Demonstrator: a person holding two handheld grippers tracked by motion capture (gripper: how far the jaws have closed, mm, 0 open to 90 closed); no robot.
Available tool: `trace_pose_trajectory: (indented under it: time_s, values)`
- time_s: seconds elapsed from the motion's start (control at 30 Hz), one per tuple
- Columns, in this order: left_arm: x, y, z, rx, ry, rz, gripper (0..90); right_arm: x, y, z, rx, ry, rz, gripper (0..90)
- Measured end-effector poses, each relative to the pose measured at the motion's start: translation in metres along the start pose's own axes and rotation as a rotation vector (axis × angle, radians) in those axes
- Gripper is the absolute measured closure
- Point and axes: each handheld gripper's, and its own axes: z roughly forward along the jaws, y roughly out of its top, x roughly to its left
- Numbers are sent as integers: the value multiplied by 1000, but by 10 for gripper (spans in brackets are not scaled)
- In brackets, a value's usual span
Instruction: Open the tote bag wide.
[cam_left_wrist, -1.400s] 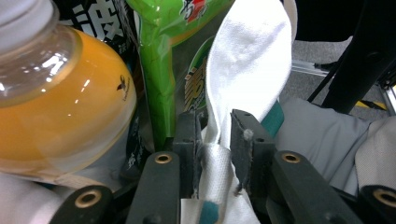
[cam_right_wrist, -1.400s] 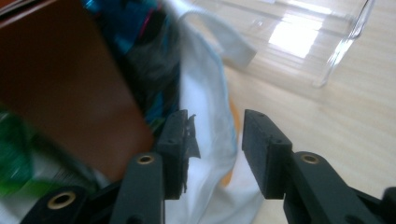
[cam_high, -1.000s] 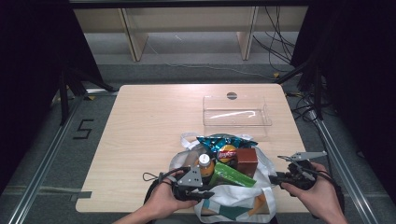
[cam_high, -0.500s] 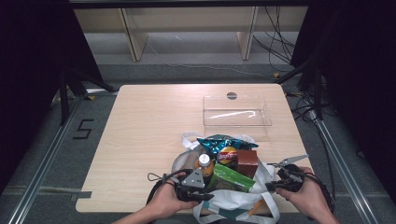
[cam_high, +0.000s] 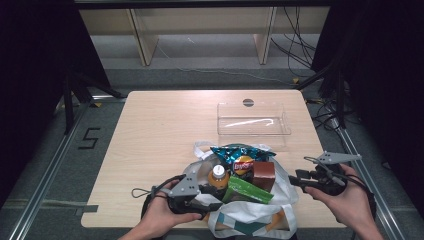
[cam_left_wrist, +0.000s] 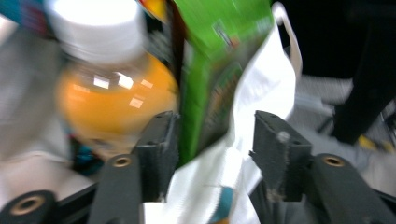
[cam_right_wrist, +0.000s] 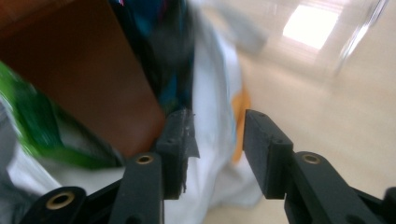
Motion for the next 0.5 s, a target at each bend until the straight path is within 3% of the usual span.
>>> trace_pose_trajectory:
  time_s: [0.07, 0.13, 0.17, 0.23, 0.27, 0.33, 0.4, 0.43, 0.5]
  values:
    - [6, 1, -10, -44, 39, -9, 441, 1, 9, -4, -49, -10, -14, 587]
    - [12, 1, -19, -87, 78, -26, 421, 1, 17, -5, -99, -12, 1, 579]
    - [15, 1, -24, -102, 95, -30, 411, -1, 20, -4, -116, -9, -20, 579]
    - [21, 0, -32, -131, 137, -53, 385, -1, 26, -4, -135, 7, 15, 579]
    - [23, -1, -35, -147, 152, -58, 377, -3, 27, -3, -156, -11, -8, 578]
    - [28, -3, -41, -181, 178, -78, 360, -4, 30, -1, -196, -15, -3, 564]
    - [32, -4, -45, -195, 205, -90, 344, -6, 32, 0, -229, -30, -27, 541]
    - [34, -5, -45, -207, 208, -95, 338, -3, 33, -1, -226, -17, -3, 540]
    - [36, -6, -46, -199, 225, -97, 329, -4, 35, 1, -257, -26, -34, 537]
